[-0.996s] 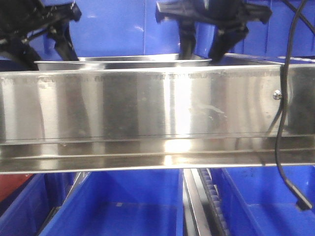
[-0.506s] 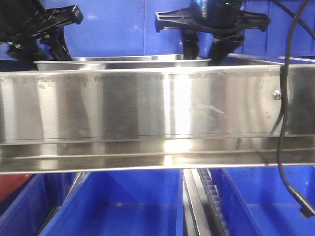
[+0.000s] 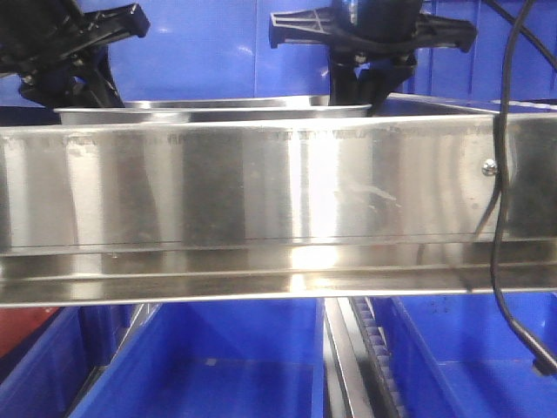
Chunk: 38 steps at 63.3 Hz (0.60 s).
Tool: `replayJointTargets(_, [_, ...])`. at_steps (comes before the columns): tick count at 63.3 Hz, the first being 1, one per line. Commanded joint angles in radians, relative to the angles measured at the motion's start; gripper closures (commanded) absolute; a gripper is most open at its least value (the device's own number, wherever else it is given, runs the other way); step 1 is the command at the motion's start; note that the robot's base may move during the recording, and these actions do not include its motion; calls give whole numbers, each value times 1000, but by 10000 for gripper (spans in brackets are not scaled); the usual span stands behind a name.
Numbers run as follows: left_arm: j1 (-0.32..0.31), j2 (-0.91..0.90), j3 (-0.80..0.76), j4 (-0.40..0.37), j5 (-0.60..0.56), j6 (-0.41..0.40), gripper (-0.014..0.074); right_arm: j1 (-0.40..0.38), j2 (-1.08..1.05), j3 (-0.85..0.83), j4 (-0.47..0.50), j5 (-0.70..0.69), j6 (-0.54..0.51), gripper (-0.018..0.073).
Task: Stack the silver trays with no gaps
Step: 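Close both grippers on opposite rim edges of the silver tray, then lift the silver tray up off the shelf with both grippers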
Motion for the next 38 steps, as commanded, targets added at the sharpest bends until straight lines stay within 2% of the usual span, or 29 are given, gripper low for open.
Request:
replayJointTargets(1, [0,-70,-6,0,-21,17,613,15,-49,-9,-78,3,-4,640])
replayJointTargets(18, [0,-219,-6,2,-91,13,613,75,-161,-9,-279,-36,117,640])
replayJointTargets(32, [0,-344,-6,26,-132,13,613,126,-263,-9,-376,-115,172,640])
replayJointTargets(38, [0,-400,-6,26,-148,13,613,139,-307,-9,-382,-149,172,640])
